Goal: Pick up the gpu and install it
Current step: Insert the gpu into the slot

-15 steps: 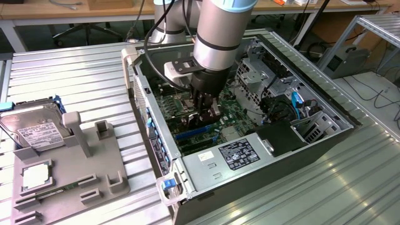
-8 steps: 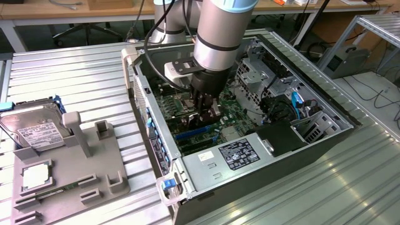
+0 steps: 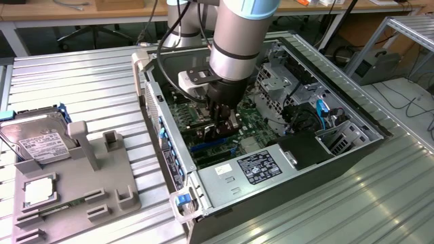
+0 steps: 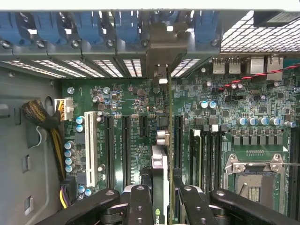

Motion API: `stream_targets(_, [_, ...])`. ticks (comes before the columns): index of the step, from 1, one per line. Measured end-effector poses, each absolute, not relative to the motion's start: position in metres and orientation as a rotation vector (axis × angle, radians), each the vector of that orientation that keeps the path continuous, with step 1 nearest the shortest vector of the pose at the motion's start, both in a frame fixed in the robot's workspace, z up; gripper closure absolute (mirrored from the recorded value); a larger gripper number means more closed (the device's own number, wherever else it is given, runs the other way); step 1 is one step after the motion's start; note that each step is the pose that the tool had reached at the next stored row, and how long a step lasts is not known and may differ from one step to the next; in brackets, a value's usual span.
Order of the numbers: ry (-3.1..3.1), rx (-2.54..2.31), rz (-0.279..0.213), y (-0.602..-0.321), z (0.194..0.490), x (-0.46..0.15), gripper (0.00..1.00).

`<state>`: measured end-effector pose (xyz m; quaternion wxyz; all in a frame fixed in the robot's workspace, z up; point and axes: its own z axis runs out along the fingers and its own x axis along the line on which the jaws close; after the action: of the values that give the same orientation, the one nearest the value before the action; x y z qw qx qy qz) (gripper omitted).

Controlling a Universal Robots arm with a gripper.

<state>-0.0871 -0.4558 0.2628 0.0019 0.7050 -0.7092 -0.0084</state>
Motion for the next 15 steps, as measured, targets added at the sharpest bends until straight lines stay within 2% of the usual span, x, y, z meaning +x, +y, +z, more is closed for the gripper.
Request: stream_targets(15, [-2.226, 2.212, -0.027, -0.4559, 0.2604, -0.0872, 0.73])
